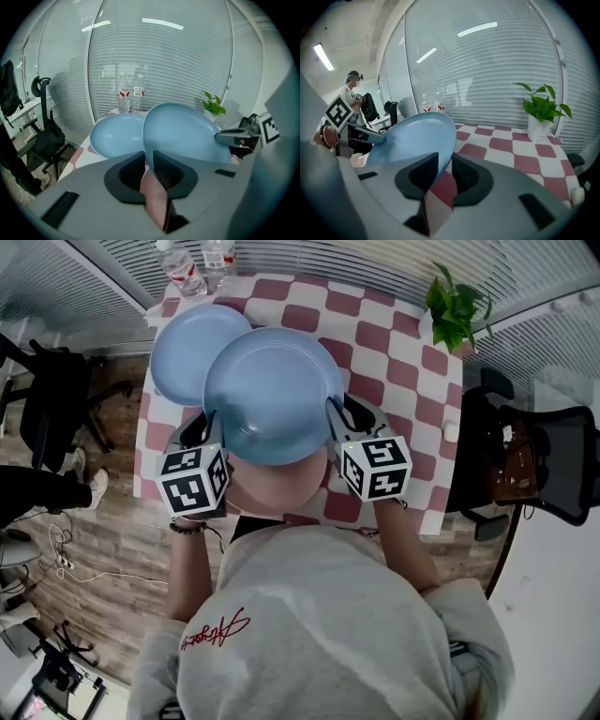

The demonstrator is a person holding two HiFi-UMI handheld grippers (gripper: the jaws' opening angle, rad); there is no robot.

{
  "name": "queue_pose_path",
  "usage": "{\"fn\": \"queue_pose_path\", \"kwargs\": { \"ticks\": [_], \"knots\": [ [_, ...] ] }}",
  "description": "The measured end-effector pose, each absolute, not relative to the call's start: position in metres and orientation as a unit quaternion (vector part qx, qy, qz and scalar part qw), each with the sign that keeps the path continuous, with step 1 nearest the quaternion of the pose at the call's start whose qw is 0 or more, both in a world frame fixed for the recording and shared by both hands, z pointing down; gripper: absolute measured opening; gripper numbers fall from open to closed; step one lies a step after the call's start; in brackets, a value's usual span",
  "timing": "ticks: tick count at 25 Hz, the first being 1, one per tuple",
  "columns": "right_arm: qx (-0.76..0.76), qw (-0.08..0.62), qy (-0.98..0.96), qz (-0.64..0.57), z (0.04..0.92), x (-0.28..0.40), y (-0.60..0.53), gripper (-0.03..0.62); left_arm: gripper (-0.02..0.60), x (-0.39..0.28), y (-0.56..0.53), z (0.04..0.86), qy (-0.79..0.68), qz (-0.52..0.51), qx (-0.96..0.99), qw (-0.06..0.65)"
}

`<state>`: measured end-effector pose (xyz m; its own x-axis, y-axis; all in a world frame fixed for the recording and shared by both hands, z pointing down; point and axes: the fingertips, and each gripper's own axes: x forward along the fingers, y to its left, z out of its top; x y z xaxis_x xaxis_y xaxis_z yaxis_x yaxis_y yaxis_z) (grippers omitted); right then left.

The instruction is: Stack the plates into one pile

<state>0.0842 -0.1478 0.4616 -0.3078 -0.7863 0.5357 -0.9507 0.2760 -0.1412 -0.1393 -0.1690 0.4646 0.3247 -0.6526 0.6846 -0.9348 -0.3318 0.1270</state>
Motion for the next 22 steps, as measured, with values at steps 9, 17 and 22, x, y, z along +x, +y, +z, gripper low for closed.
{"fn": "queue_pose_path", "kwargs": {
  "ticks": [9,17,22],
  "knots": [
    [0.542,0.2,-0.783,0.231,0.472,0.068,-0.139,0.097,0.069,-0.155,-0.151,0.473,-0.515,0.276,0.765,0.271],
    [0.528,0.213,-0.787,0.238,0.481,0.058,-0.128,0.098,0.074,-0.164,-0.135,0.481,-0.51,0.285,0.763,0.276],
    [0.518,0.226,-0.789,0.242,0.489,0.053,-0.121,0.098,0.078,-0.169,-0.122,0.487,-0.506,0.292,0.761,0.284]
  ]
}}
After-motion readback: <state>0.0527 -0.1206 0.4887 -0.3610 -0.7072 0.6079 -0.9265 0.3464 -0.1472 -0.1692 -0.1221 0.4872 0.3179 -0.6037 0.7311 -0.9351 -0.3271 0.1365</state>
